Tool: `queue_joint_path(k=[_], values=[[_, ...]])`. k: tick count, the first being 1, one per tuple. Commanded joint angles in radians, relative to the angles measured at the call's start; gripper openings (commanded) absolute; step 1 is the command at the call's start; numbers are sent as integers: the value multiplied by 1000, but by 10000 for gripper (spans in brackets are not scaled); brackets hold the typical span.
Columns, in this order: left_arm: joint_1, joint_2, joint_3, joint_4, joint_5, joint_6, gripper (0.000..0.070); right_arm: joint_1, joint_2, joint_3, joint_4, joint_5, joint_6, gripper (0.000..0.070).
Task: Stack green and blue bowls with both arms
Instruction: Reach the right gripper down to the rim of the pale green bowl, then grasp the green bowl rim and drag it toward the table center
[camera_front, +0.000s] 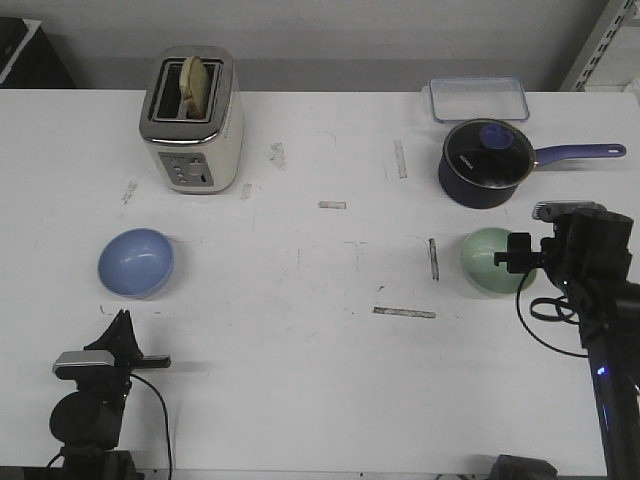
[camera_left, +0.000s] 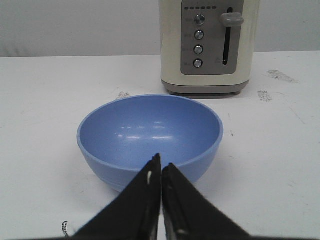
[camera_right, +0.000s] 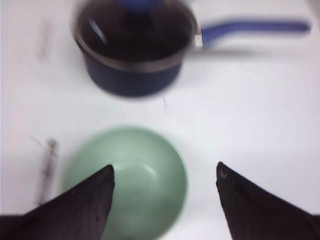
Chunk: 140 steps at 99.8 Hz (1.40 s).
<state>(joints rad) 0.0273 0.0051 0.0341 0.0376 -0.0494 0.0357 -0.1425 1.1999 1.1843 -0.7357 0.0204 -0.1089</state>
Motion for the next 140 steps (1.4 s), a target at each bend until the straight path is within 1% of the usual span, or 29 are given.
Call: queue_joint_path(k=[1,15,38,43,48,55,56,64,69,96,108,114,125,129,140], values=[[-1,-2,-21,9,2,2,1,-27,76,16,-4,-13,-54,447],[-1,-2,-21,9,2,2,1,-79,211,16,-1,-79,-68,445],[-1,-2,-21,9,2,2,1,-115,376,16,3,-82,-81,442],[-1,-2,-21,9,2,2,1,-115,393,16,8,-82,-81,429],[-1,-2,-21,9,2,2,1,-115,406,16,13,-82,-80,358],[-1,-2,-21,10,2,2,1,-114,408,16,19,-84,-80,221],[-1,-2,-21,9,2,2,1,-114,408,16,23,-84,-80,190],[-1,-2,-21,9,2,2,1,-114,407,16,44,-84,-80,55],[-1,-2,-21,9,2,2,1,-114,405,16,44,-84,-79,3],[-1,-2,-21,9,2,2,1,-114,375,21,43,-85,-71,2],[-1,-2,-21,9,2,2,1,-104,310,36,34,-116,-58,2],[-1,-2,-21,9,2,2,1,-95,267,50,21,-143,-41,2],[-1,-2,-21,9,2,2,1,-47,179,78,-22,-231,-11,2],[-1,-2,-21,9,2,2,1,-13,139,80,-27,-269,11,2],[-1,-2,-21,9,2,2,1,93,66,80,-26,-341,68,2]])
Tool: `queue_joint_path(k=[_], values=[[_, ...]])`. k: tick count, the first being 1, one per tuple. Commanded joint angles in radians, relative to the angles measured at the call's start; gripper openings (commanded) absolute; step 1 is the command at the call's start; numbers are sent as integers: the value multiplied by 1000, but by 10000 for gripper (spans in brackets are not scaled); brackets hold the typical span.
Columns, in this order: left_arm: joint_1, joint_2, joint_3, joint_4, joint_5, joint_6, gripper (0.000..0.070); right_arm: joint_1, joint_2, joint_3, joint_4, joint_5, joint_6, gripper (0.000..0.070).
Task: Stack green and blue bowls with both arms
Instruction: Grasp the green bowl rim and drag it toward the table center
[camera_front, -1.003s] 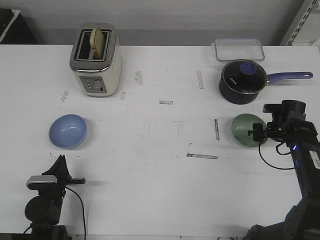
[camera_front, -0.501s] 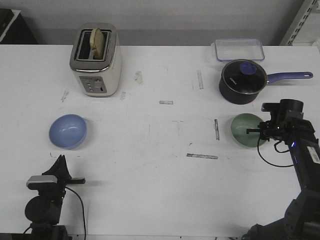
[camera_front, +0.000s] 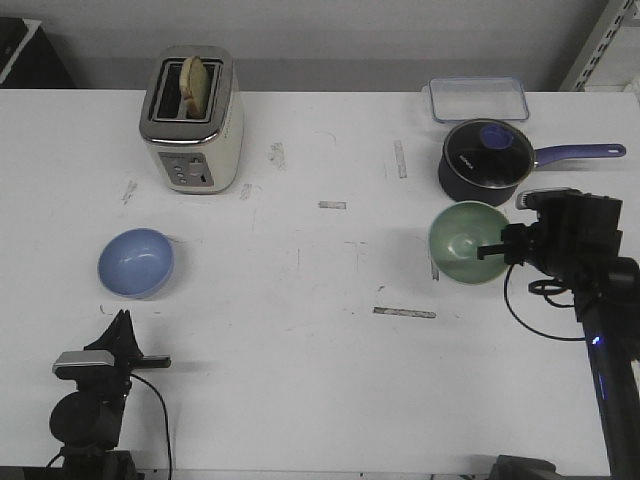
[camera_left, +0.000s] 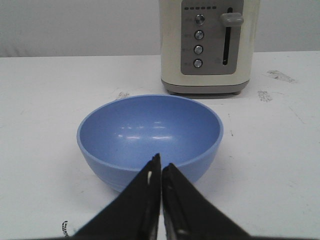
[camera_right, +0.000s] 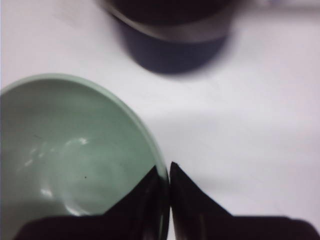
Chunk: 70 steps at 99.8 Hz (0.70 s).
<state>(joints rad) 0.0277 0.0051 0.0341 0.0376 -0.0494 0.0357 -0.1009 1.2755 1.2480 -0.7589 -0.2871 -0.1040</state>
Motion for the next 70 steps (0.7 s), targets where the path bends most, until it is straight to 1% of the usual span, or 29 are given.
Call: queue_joint_path(k=[1,12,23,36,48,61,70], values=[[-2,-2,-21,9,2,2,1,64,-14,17,-3,-39,66,2],[-2,-2,-21,9,2,2,1,225,-31,17,-2,-70,117,2],[-2,-2,-21,9,2,2,1,380,1,16,1,-65,168,2],[-2,-2,-21,9,2,2,1,514,84,16,5,-45,201,1],[-2,-2,-21,8,2,2,1,597,184,16,22,-39,234,2],[-2,-2,-21,8,2,2,1,658,286,16,65,32,267,2],[-2,-2,-21,8,2,2,1,683,333,16,96,57,285,2]])
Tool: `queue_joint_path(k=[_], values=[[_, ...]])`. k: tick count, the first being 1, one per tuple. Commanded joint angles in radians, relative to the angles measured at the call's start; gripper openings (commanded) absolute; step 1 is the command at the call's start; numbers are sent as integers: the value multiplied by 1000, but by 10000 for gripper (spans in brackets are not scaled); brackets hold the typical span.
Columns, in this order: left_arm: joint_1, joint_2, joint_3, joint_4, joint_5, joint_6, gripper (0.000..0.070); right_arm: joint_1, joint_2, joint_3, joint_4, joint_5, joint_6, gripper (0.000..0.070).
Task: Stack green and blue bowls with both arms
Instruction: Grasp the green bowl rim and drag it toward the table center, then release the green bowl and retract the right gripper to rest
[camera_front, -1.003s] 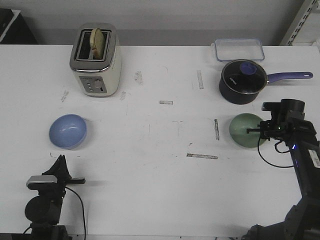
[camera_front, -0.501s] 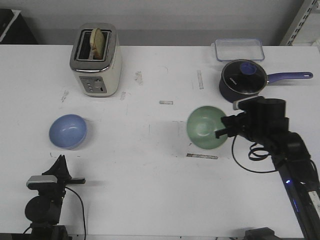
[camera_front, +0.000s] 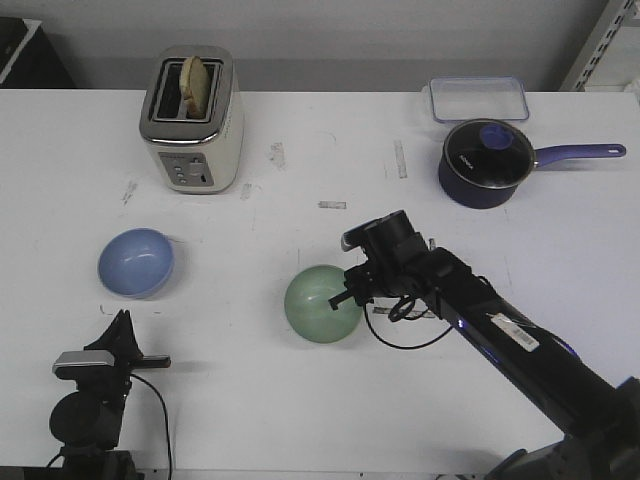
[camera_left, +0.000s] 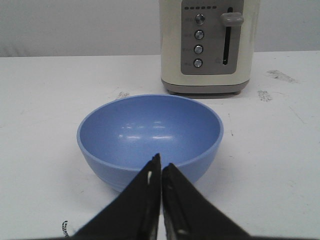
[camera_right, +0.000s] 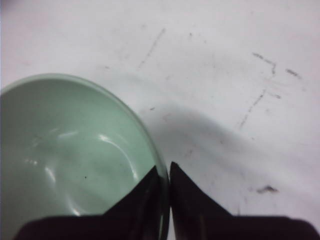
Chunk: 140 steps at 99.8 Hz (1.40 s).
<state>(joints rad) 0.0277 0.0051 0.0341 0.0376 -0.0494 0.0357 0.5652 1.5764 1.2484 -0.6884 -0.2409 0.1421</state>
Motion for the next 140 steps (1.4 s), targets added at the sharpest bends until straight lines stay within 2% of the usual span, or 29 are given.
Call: queue_joint_path(k=[1,30,44,54,61,73,78,89,103,108,115,128,140], values=[[-2,-2,-21,8,2,1,1,19,37,16,30,12,42,2],[-2,-2,-21,8,2,2,1,52,139,16,62,15,52,2],[-2,-2,-21,8,2,2,1,53,147,16,61,59,51,2],[-2,-2,-21,9,2,2,1,56,146,16,64,57,49,25],[-2,-2,-21,9,2,2,1,56,145,16,63,56,48,118],[-2,-2,-21,9,2,2,1,56,140,27,56,39,40,396],[-2,-2,-21,10,2,2,1,56,135,37,55,16,39,484],[-2,-2,-21,10,2,2,1,55,105,66,49,-22,37,498],[-2,-2,-21,10,2,2,1,48,32,111,49,-20,29,493],[-2,-2,-21,10,2,2,1,38,-3,117,57,-14,26,464],[-2,-2,-21,10,2,2,1,19,-59,119,60,16,24,344],[-2,-2,-21,10,2,2,1,-35,-164,119,28,118,-20,6],[-2,-2,-21,10,2,2,1,-106,-256,117,-29,217,-72,0]])
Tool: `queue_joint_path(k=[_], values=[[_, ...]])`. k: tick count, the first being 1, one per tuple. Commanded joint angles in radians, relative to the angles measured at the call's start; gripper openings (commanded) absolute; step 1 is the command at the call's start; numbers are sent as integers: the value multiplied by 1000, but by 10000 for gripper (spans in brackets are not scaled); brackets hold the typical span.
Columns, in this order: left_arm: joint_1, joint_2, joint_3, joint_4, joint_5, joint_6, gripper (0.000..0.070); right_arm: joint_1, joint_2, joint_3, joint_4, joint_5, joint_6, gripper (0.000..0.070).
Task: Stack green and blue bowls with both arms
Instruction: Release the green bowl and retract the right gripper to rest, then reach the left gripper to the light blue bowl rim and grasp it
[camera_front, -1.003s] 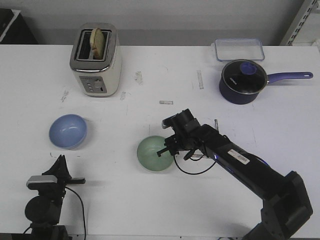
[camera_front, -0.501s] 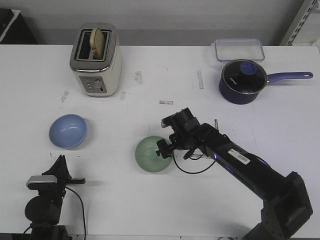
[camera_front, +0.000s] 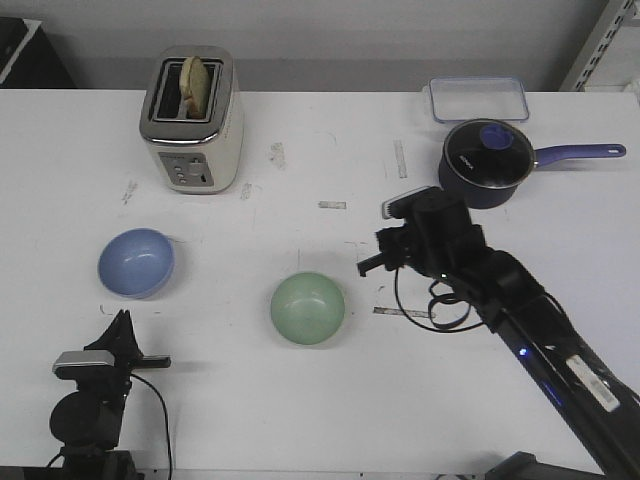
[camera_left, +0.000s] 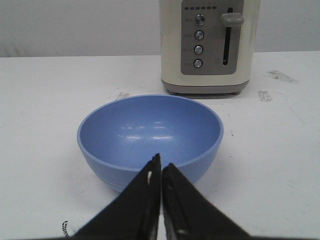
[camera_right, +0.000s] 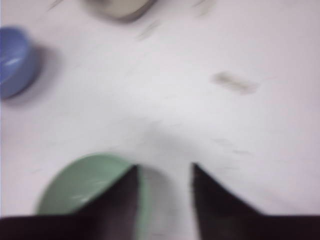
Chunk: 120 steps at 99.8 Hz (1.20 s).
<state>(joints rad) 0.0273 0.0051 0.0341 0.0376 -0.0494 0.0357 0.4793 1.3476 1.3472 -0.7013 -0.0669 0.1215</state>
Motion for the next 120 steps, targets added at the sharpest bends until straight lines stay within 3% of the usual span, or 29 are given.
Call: queue_joint_path(k=[1,10,30,56,83,100,109,120], values=[[-1,-2,-21,10,2,2,1,-27,-34,16,-20,50,-56,0],[-1,-2,-21,10,2,2,1,-95,-105,-20,-37,95,-89,0],[-1,-2,-21,10,2,2,1,-286,-313,-265,51,90,-148,0],[-1,-2,-21,10,2,2,1,-459,-642,-674,239,-16,-164,0],[-1,-2,-21,39,2,2,1,-478,-879,-874,318,-45,-164,0],[-1,-2,-3,190,0,1,1,-478,-917,-876,357,-36,-164,0],[-1,0,49,261,0,1,1,-478,-914,-876,356,-35,-165,0],[-1,34,195,214,0,-2,1,-478,-914,-876,357,-35,-166,0]])
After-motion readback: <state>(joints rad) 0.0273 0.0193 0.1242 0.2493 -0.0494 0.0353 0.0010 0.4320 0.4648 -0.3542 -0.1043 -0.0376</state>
